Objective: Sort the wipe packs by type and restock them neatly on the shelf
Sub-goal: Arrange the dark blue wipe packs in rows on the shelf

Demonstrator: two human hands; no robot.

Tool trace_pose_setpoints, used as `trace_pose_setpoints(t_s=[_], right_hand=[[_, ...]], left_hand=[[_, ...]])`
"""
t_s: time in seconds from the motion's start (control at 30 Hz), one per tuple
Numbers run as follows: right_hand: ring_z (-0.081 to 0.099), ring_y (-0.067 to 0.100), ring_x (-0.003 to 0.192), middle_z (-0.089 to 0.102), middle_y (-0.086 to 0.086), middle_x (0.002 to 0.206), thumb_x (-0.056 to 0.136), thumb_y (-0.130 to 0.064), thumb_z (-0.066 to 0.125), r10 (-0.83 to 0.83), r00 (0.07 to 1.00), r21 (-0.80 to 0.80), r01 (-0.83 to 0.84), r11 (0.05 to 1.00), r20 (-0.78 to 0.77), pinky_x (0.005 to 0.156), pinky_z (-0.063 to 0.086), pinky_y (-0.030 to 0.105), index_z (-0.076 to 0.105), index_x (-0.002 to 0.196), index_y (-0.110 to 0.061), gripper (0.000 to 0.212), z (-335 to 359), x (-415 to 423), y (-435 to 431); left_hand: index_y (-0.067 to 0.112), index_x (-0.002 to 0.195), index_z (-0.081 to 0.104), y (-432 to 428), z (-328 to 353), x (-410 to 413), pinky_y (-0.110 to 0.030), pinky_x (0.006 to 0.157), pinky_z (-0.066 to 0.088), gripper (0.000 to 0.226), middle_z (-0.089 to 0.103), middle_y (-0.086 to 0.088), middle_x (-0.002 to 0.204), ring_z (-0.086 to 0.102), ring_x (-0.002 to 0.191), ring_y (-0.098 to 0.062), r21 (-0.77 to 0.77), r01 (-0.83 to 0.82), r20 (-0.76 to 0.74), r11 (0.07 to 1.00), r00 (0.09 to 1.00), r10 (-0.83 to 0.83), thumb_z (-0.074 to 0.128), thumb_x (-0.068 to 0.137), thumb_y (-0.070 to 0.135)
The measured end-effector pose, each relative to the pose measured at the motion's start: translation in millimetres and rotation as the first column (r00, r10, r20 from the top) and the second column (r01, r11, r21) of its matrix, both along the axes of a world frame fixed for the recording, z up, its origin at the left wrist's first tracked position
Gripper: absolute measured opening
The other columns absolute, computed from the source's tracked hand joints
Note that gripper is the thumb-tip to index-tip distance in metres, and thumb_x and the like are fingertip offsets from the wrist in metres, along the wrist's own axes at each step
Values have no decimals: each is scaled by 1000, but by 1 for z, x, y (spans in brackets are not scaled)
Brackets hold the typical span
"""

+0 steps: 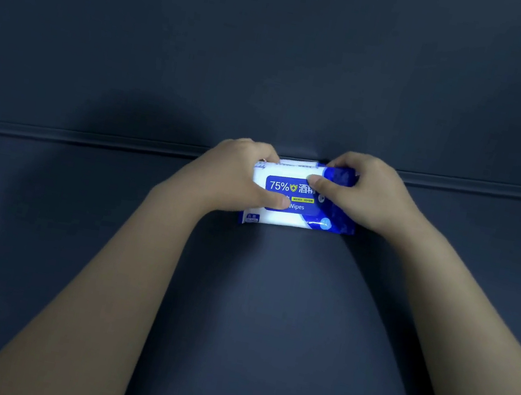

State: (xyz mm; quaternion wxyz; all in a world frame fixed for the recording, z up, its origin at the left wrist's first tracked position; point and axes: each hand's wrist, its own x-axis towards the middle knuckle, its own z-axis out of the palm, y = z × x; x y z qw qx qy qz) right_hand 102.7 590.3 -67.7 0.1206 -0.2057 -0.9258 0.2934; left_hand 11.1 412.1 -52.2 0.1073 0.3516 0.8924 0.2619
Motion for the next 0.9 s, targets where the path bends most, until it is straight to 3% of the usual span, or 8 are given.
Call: trace_pose_setpoints(t_s=[0.2,0.3,0.4,0.53,0.7,0.8,0.9], right_hand=[[54,13,84,56,-4,98,80,-47,70,26,1000,7,-26,1000,11,60,39,20,65,100,-19,35,1,2,1],[53,13,87,54,-3,104,79,-49,70,30,1000,2,-30,1000,4,60,36,17,64,101,-21,37,1,2,3],[53,13,91,54,-3,105,80,-52,67,23,999,15,-23,1000,-33,69,37,23,64,105,-21,39,0,2,5],[55,18,99,55,1,110,88,-48,59,14,998,115,-7,993,-65,86,45,32,60,114,-18,40,1,3,6],[53,27,111,55,7,119,93,-33,54,-77,995,288,92,953,-62,86,44,35,54,123,-16,35,24,22,5],[51,27,115,51,5,127,91,-37,56,-172,983,356,182,917,-59,87,44,36,50,130,-17,44,46,55,-6],[53,27,112,54,5,125,87,-37,60,-248,950,396,305,866,-189,87,46,38,53,127,-16,46,65,106,-28]], left_hand=[[29,103,60,1,-3,0,-25,80,45,46,51,11,102,53,93,-8,16,39,24,999,999,-39,81,66,47],[29,108,57,1,-2,-1,-23,81,43,49,52,10,108,52,95,-6,40,56,23,998,998,-57,79,68,48],[27,114,56,2,-3,-1,-26,88,44,53,52,9,112,51,100,-8,43,55,-18,998,998,-55,74,71,53],[24,118,54,6,-2,5,-34,97,39,50,55,7,111,49,109,-16,7,75,-209,997,975,-72,61,82,57],[20,131,47,21,19,25,-35,98,31,49,54,1,128,45,119,-22,-102,102,-496,990,857,-139,41,95,53],[19,130,48,28,36,53,-36,98,32,52,55,1,128,46,119,-23,-74,189,-570,979,798,-196,39,95,56],[18,130,48,33,54,86,-37,99,32,56,53,0,129,45,121,-23,-82,322,-587,943,749,-307,41,92,59]])
